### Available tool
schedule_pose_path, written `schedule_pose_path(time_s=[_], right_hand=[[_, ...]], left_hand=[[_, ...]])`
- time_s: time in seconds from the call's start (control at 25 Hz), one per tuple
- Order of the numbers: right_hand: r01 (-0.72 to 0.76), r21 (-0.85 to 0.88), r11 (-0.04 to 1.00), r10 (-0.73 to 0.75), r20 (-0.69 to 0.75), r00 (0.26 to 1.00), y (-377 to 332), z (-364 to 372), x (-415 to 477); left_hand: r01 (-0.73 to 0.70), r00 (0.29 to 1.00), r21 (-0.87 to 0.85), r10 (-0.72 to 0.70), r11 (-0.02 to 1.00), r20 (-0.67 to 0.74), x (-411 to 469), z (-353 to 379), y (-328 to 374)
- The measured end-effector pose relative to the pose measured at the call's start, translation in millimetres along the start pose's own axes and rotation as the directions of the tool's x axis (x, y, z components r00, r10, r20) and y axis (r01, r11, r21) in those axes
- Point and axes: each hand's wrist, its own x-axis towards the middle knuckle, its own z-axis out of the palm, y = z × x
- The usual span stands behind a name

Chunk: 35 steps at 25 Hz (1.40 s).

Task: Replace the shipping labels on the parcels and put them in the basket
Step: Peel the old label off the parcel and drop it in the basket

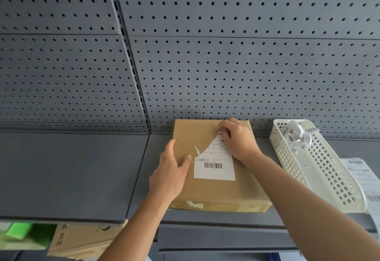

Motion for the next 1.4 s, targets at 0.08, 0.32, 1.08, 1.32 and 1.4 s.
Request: schedule_pose_path(time_s=[0.08,0.32,1.08,1.32,1.4], right_hand=[[0.005,-0.007,1.0,-0.005,0.005,1.0,0.4,1.0,0.3],[0.02,-0.056,0.998,-0.02,0.003,1.0,-2.7,0.3,0.3],[-0.008,0.044,0.999,0.006,0.047,0.999,-2.7,-7.4,-2.7],[0.179,-0.091,0.98,-0.162,0.163,0.973,5.0,-20.8,-0.8],[0.2,-0.158,0.967,-0.16,0.237,0.958,-2.0,-26.4,5.5]], left_hand=[[0.0,1.0,0.003,0.0,1.0,-0.001,0.0,-0.4,-0.2],[0.003,1.0,0.006,-0.003,1.0,-0.001,0.2,0.1,-0.1],[0.009,1.0,0.01,-0.01,1.0,0.01,0.2,0.2,0.1],[0.012,1.0,0.014,-0.012,1.0,0.018,-0.1,-1.2,1.6],[0.011,1.0,0.014,-0.011,1.0,0.018,-0.3,-1.0,1.2]])
